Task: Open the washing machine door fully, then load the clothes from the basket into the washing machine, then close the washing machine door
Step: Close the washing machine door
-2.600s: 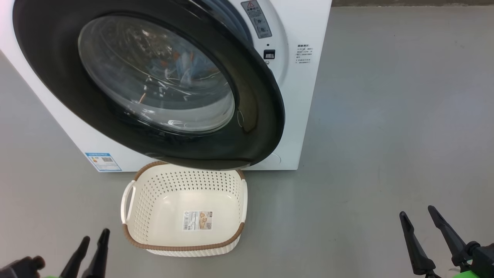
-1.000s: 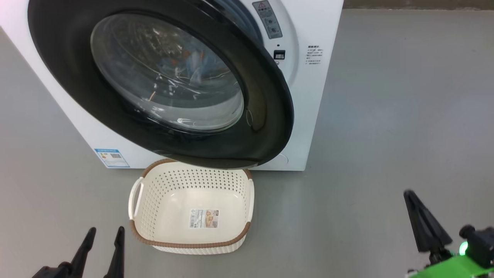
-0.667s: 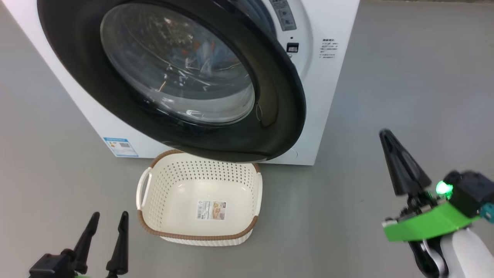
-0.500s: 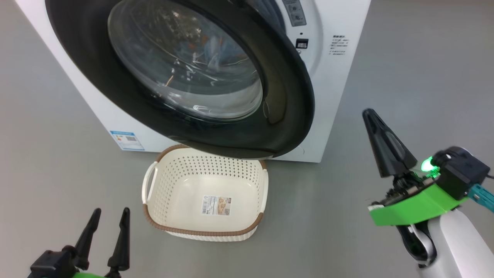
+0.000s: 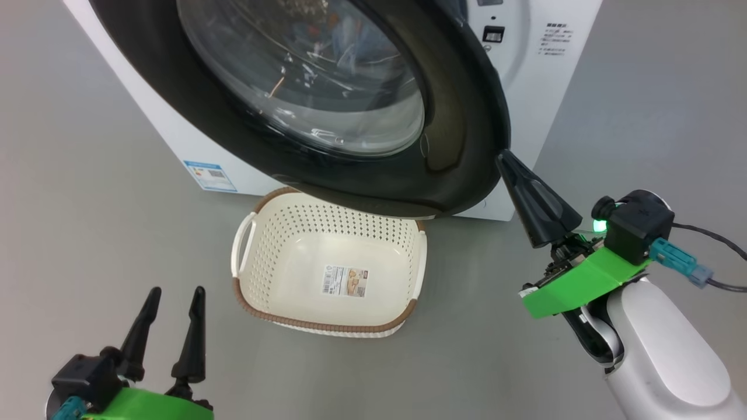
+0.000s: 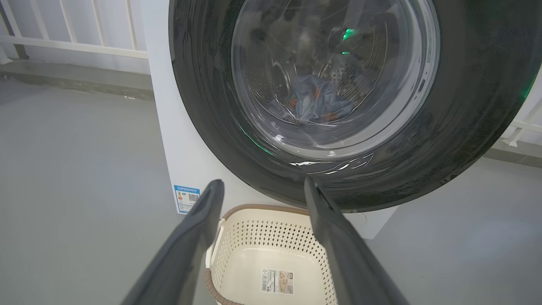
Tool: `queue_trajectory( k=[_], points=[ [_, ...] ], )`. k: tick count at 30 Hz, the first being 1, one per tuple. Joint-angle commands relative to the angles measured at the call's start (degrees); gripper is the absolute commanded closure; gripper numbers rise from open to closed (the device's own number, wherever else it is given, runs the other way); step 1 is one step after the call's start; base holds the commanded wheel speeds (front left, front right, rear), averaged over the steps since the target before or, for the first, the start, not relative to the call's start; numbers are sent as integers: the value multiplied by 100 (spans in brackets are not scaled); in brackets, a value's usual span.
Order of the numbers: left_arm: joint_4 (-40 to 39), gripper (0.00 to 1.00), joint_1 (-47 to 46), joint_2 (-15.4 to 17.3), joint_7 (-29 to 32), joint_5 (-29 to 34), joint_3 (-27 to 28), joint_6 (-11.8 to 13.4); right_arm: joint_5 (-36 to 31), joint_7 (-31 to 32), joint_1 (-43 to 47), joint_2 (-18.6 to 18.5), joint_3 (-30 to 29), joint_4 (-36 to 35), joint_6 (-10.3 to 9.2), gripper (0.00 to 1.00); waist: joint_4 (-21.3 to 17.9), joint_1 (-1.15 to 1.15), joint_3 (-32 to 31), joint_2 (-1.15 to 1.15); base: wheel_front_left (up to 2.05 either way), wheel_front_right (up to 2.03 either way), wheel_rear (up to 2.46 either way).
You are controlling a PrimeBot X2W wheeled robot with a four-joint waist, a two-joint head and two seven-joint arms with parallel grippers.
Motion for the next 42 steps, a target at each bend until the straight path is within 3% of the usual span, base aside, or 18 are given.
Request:
queue_trajectory(
  k=[1, 18, 42],
  points=[
    [-136, 0, -213, 125, -47, -41, 175, -18, 103, -26, -167, 18, 158, -18, 8, 100, 72, 0, 98, 0, 0, 0, 0],
    [-144, 0, -599, 95, -47, -176, 28, -18, 208, -26, -883, -75, 26, 952, 8, 100, 294, 0, 612, 0, 0, 0, 0],
    [-318, 0, -953, -28, -47, -286, -134, -18, 83, -26, -2321, -77, -896, 1687, 8, 100, 703, 0, 1143, 0, 0, 0, 0]
  ],
)
